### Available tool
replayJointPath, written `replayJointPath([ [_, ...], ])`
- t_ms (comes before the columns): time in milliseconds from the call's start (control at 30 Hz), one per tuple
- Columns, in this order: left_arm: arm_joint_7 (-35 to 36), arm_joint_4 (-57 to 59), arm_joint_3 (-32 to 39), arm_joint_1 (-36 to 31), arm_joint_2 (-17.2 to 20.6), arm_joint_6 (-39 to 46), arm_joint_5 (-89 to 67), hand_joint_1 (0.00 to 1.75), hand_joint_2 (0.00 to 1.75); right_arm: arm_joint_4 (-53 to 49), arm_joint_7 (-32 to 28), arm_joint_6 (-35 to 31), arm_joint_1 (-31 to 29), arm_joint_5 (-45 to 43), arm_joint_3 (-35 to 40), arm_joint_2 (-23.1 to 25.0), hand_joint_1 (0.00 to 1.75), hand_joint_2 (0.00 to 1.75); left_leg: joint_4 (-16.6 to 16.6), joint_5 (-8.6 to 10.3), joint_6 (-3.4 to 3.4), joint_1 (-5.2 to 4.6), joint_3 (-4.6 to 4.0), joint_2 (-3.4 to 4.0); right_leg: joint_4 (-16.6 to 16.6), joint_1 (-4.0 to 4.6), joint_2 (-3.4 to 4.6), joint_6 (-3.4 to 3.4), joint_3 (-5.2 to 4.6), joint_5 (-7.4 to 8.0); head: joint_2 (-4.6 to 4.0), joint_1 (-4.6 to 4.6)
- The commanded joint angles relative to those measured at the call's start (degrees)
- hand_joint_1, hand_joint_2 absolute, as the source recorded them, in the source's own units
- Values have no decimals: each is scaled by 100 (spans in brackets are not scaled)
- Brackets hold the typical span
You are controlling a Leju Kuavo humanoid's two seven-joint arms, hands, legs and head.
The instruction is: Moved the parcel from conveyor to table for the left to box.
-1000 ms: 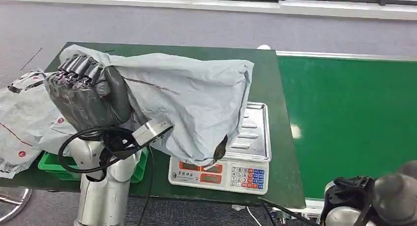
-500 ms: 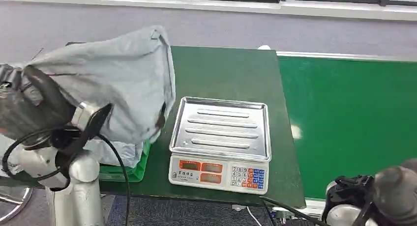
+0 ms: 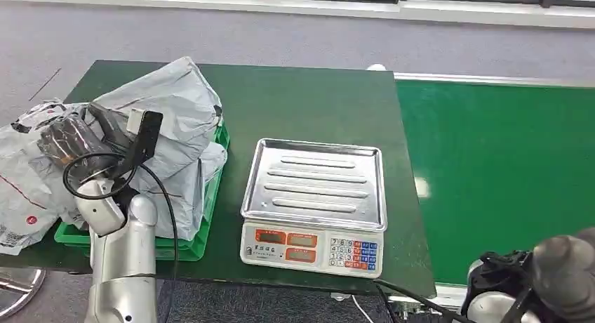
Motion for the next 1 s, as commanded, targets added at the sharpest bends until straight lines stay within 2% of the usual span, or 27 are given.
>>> replayJointPath([
  [33,355,1752,435,-568,530,7,-151,175,0,33,17,11,61,66,-165,164,0,175,-20,7,-5,1,16,-2,-14,2,-3,-7,12,3,0,0],
  [300,703,2914,639,-1052,1042,7,-79,175,0,203,-13,11,108,-22,-129,164,0,175,-6,2,-3,3,8,0,-4,3,-1,-5,6,-1,0,0],
  [333,796,3130,652,-1111,1143,7,-46,175,0,53,496,11,54,501,228,164,0,175,-12,4,-4,3,10,4,-9,4,2,-7,7,2,0,0],
  [800,796,3130,652,-1111,1143,7,-46,175,0,53,496,11,54,501,228,164,0,175,-3,4,-8,4,1,4,0,4,4,-5,0,0,-2,0],
  [833,902,3212,671,-1176,1152,7,-153,0,0,248,136,11,108,137,22,164,0,175,-3,4,-8,5,1,-1,0,5,0,-5,1,0,-2,0],
  [933,764,2935,771,-1110,1026,7,-19,0,0,459,-13,11,119,208,-28,164,0,175,-22,14,-11,9,9,-9,-18,9,-10,-9,11,6,-2,0],
  [1000,464,2312,844,-934,887,7,252,0,0,552,40,11,151,321,-71,164,0,175,-10,6,-9,10,6,2,-11,10,1,-6,6,4,-2,0],
])
